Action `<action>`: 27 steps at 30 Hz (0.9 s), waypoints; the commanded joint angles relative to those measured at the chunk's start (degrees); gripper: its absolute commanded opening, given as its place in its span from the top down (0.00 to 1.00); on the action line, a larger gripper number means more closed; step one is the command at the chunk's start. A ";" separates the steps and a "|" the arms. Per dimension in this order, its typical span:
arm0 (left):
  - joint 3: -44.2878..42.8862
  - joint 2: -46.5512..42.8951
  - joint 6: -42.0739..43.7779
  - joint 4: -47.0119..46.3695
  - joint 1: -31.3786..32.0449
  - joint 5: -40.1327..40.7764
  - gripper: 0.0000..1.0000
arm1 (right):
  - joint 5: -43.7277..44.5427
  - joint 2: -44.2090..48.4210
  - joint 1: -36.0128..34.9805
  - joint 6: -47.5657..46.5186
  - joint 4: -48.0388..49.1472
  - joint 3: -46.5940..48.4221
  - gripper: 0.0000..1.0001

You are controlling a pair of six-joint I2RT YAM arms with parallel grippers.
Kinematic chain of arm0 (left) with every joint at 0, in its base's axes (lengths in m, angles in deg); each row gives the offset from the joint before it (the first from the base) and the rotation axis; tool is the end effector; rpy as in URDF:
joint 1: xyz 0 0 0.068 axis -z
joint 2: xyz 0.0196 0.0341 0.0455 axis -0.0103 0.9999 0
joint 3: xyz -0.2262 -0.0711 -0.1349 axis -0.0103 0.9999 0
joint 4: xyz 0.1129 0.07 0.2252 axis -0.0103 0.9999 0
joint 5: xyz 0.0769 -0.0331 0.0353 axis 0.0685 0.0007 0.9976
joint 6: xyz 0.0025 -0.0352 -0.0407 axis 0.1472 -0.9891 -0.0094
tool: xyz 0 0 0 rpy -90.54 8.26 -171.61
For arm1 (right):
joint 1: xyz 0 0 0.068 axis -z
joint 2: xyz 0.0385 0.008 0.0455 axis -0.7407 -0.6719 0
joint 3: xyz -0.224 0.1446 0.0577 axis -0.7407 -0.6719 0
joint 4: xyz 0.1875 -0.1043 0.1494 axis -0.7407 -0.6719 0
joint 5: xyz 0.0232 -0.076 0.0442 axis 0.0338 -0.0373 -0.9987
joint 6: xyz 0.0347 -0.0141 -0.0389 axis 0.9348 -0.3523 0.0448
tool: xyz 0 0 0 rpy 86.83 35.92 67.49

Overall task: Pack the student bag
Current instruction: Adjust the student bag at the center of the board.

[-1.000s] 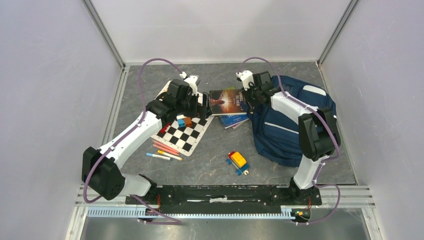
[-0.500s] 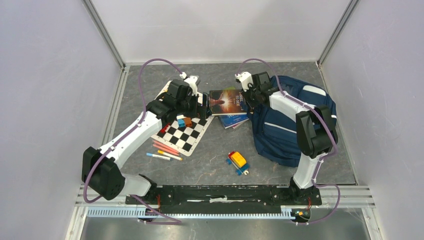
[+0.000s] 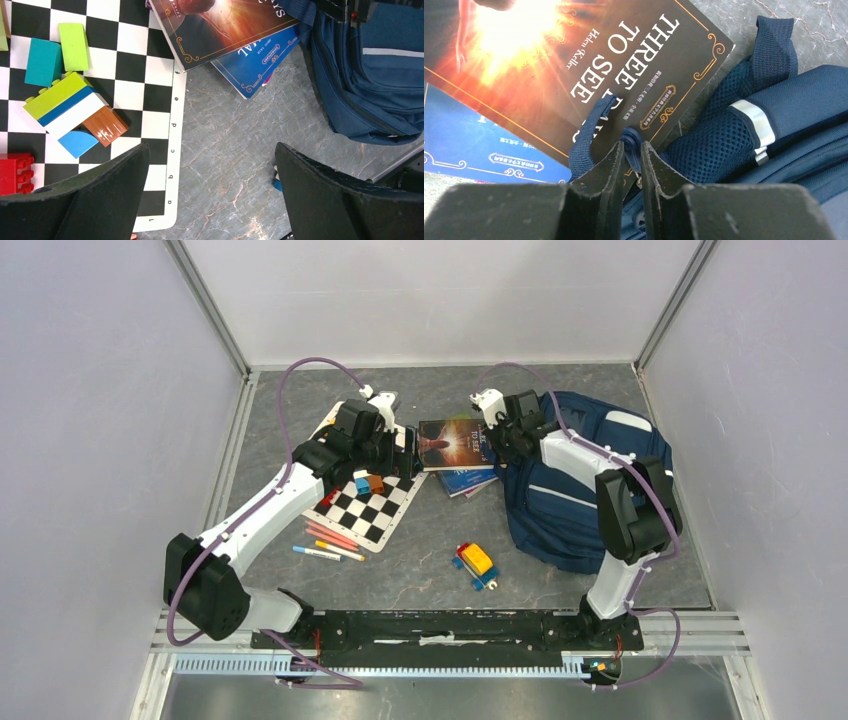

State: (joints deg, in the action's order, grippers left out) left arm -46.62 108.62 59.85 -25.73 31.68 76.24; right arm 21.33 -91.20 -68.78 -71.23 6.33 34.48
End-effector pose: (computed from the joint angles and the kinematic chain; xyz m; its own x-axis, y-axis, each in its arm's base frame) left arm 0.2553 -0.1581 0.3065 -0.7050 0.0662 -0.7061 0.3814 0.8748 -0.2988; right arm 0.3660 0.1443 0.2012 -0.5473 -0.5015 -0.6701 -0.5922 0.7978 -0.1134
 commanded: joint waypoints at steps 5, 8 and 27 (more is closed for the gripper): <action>-0.03 -1.61 1.65 -0.88 0.02 0.68 0.00 | 1.77 4.91 -1.51 2.53 1.73 -4.41 0.81; -0.03 -1.62 1.65 -0.88 0.03 0.64 0.00 | 1.73 6.49 -1.68 3.30 2.25 -5.29 0.77; -0.03 -1.83 1.74 -0.88 0.02 0.77 0.00 | -1.51 -0.03 -1.68 -2.74 -0.84 -1.43 0.67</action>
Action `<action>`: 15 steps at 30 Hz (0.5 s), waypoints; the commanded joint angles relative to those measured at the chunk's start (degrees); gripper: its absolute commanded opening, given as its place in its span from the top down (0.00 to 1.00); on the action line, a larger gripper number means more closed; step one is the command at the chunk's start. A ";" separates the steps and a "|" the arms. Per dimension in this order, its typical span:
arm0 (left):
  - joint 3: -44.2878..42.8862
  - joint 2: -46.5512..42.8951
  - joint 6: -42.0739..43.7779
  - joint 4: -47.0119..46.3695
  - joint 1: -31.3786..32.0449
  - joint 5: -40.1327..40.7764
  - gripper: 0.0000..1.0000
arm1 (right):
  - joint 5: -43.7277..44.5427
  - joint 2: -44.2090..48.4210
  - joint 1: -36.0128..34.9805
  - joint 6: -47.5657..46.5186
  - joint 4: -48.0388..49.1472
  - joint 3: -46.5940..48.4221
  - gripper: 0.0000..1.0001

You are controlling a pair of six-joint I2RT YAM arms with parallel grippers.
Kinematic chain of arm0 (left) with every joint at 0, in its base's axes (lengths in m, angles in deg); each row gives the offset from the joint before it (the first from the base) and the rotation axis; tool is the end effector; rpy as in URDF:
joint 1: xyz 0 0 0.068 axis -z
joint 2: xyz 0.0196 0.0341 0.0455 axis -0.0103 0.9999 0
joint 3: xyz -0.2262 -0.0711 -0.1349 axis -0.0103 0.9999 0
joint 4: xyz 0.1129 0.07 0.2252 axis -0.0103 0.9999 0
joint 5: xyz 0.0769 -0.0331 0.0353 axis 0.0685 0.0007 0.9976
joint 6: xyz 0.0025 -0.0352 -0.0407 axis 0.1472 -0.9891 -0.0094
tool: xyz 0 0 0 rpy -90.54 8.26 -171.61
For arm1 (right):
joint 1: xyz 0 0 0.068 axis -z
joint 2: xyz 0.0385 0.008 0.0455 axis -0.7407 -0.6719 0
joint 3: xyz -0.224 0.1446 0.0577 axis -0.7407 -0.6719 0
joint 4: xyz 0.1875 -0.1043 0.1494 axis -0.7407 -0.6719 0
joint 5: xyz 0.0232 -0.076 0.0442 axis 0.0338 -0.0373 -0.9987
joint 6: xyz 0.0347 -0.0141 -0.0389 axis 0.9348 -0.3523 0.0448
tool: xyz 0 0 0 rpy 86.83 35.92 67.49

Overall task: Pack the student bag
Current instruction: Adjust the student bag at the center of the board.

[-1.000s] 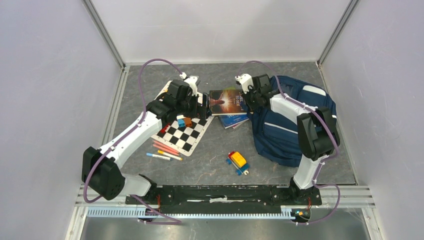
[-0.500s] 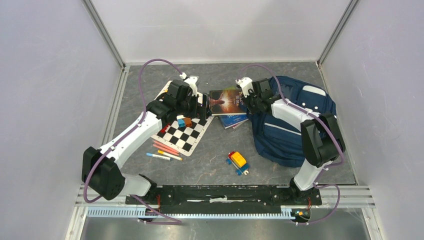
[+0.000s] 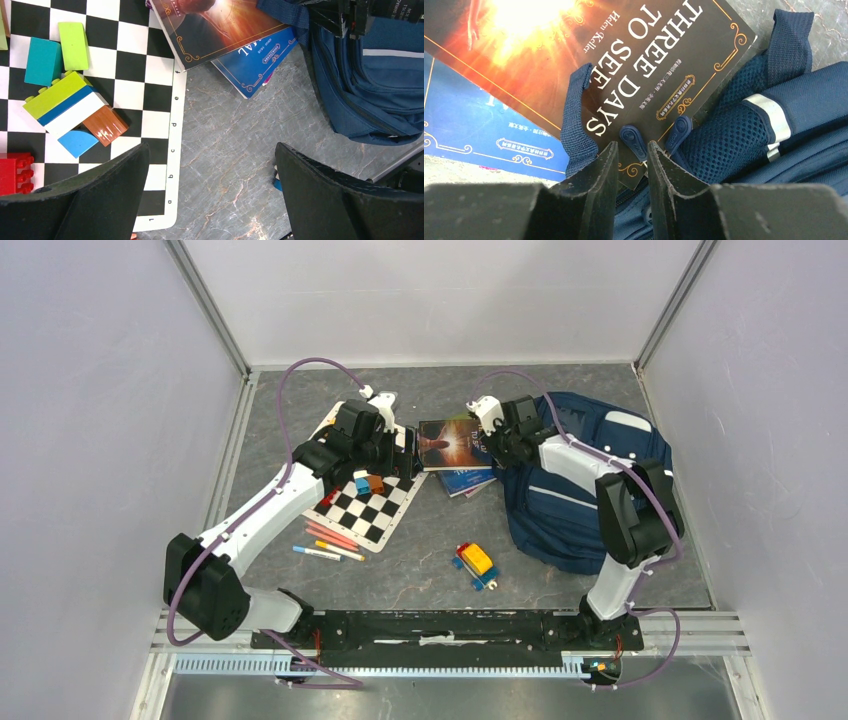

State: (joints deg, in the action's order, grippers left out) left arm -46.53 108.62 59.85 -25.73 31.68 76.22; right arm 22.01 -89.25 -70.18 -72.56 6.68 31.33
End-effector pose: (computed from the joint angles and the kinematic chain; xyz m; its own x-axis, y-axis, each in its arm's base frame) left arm 0.2552 -0.1580 0.3059 -0.7060 0.0668 -0.7050 0.3812 0.8749 -0.2988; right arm 0.3516 0.1483 0.1971 -0.5316 -0.5377 -0.6544 -0.6190 0.7740 -0.1331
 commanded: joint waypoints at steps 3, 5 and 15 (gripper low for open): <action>-0.11 -1.81 1.83 -0.88 0.01 0.88 0.00 | -2.94 -2.70 -0.28 -1.96 -1.26 1.96 0.77; -0.11 -1.95 1.83 -0.78 -0.05 0.97 0.00 | -4.08 -2.58 -0.29 -2.10 -1.29 1.86 0.85; -0.11 -2.13 1.83 -0.71 0.06 1.28 0.00 | -7.14 4.27 -0.26 0.71 3.74 -3.54 1.00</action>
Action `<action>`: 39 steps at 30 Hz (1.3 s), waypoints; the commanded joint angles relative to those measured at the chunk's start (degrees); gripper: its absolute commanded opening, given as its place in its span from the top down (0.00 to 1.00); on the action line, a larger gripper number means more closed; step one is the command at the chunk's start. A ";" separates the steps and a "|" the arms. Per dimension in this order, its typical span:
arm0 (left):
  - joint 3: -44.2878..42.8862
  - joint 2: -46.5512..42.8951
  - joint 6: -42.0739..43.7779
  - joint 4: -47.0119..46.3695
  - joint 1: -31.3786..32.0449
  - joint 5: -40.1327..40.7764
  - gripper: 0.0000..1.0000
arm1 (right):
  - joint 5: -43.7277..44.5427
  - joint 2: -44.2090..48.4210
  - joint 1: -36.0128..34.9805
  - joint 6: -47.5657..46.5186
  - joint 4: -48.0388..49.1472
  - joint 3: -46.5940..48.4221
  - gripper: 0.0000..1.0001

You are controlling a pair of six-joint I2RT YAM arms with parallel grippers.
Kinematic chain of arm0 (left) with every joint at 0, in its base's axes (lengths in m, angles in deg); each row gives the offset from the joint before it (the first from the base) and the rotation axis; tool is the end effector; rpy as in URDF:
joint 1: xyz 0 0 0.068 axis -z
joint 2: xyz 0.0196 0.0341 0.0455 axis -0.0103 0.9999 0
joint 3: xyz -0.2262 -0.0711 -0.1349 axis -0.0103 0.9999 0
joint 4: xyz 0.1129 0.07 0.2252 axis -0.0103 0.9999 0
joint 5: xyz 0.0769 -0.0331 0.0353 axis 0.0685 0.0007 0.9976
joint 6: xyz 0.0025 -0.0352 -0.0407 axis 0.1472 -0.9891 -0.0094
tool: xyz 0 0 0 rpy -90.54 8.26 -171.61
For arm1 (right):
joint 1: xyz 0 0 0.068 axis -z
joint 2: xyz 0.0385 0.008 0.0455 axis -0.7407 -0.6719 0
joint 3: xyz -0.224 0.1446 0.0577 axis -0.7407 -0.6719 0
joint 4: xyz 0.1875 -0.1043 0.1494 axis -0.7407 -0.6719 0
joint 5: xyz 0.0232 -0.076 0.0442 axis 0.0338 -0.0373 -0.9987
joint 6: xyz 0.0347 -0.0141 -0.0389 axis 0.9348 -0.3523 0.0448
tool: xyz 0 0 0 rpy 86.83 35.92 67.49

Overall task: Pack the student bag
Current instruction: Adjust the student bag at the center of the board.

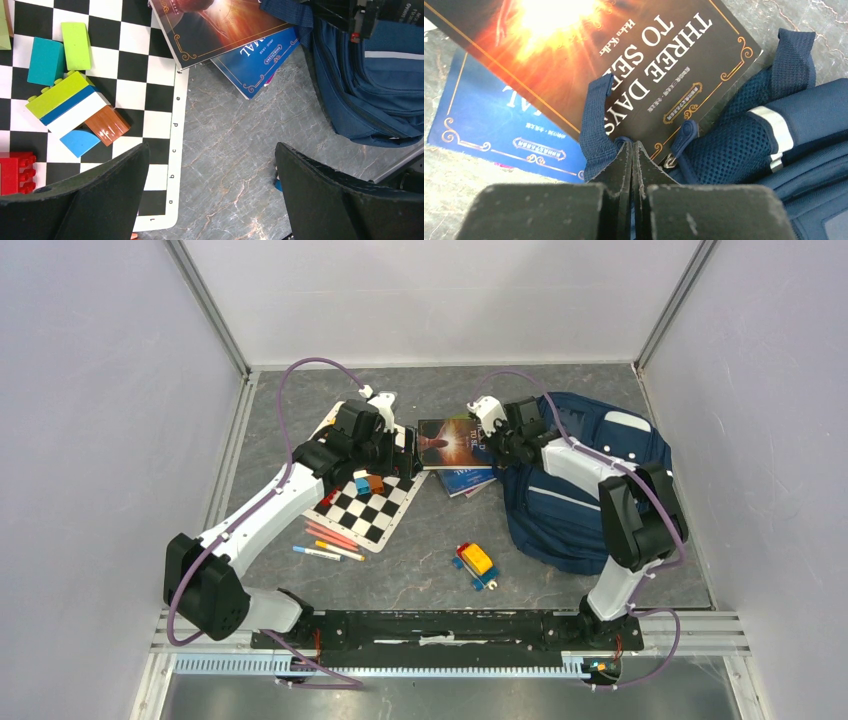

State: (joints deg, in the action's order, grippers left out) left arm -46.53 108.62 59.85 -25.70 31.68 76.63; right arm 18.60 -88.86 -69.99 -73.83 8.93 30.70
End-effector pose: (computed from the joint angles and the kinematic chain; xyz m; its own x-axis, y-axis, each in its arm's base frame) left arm 0.2553 -0.1578 0.3059 -0.7050 0.0659 -0.7061 0.3770 0.8782 -0.2944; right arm 0.3517 0.1493 0.1993 -0.4869 -0.5373 -0.6886 -0.6564 0.7452 -0.1172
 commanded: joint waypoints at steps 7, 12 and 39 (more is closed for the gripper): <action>-0.11 -2.17 1.65 -0.81 -0.04 0.73 0.00 | -0.06 3.17 -0.41 -0.43 -0.15 -2.18 0.98; -0.11 -2.12 1.60 -0.79 0.02 0.71 0.00 | 1.09 2.78 -0.40 -1.60 -0.59 -0.21 0.80; -0.12 -1.76 1.48 -0.73 -0.03 0.30 0.00 | 3.21 -4.11 -0.17 -3.40 -5.76 6.31 0.57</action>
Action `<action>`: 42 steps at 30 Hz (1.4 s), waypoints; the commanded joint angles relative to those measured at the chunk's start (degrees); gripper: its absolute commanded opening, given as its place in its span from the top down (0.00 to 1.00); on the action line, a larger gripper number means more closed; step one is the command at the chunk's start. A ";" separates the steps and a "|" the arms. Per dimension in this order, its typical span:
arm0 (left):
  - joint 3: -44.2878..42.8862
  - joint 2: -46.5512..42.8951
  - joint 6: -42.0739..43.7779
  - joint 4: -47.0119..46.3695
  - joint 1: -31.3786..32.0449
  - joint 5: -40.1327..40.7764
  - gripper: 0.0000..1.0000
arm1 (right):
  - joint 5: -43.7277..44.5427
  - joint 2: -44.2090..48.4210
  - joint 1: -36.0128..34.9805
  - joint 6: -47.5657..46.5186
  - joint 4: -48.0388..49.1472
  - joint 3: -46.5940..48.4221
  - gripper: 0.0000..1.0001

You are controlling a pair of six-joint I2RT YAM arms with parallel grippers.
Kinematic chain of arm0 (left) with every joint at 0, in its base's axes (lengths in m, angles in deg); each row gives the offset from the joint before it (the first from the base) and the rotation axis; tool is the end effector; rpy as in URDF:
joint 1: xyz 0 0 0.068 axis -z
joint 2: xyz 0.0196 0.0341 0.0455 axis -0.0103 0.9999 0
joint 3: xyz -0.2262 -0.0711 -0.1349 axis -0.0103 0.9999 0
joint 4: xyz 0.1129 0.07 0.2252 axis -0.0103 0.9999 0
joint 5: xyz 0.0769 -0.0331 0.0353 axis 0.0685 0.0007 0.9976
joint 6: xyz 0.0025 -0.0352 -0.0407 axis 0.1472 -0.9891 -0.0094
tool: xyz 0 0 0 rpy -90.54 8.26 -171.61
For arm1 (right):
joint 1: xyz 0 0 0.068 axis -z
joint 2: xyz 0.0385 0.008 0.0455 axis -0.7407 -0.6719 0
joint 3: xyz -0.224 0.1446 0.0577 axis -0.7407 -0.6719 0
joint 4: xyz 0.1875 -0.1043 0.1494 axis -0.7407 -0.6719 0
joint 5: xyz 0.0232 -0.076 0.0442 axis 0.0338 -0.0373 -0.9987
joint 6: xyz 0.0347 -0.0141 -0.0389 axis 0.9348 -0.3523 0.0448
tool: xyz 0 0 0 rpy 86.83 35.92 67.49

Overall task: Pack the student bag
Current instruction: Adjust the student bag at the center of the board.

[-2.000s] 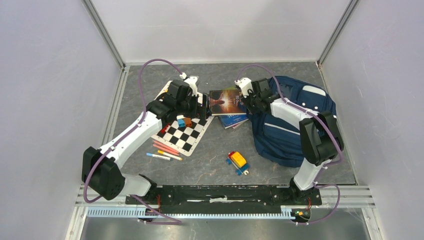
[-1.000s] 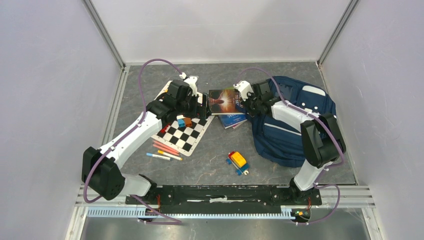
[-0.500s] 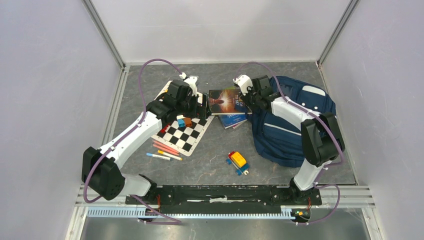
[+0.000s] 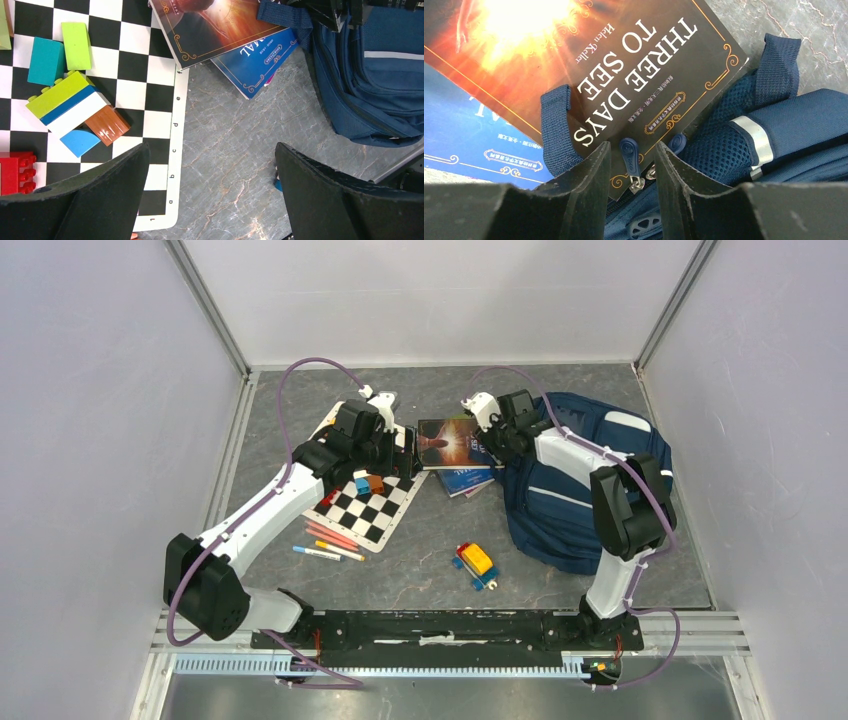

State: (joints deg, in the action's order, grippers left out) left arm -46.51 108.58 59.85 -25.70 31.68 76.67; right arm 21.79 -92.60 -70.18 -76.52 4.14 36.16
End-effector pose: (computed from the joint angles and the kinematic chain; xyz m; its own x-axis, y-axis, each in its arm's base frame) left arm 0.2552 -0.1577 0.3059 -0.7047 0.0657 -0.7065 0.3767 0.8785 -0.2940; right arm 0.3661 0.1544 0.1983 -0.4977 -0.5939 -0.6321 -0.6592 0.7326 -0.1693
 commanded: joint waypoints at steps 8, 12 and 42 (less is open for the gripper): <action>-0.14 -1.90 1.50 -0.72 0.05 0.38 0.00 | 1.39 -0.36 0.16 -0.72 0.30 -1.85 0.78; -0.14 -1.91 1.55 -0.72 -0.03 0.40 0.00 | 1.19 0.89 0.16 -0.37 1.59 -2.96 0.93; 0.81 -1.33 0.14 -2.44 0.04 -3.09 0.00 | -5.76 23.91 -0.94 8.89 10.34 -23.26 1.00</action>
State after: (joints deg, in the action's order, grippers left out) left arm -46.36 108.58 59.83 -25.88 31.68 75.71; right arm 17.92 -72.69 -70.25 -69.85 13.21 14.87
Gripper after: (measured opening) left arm 0.994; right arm 0.009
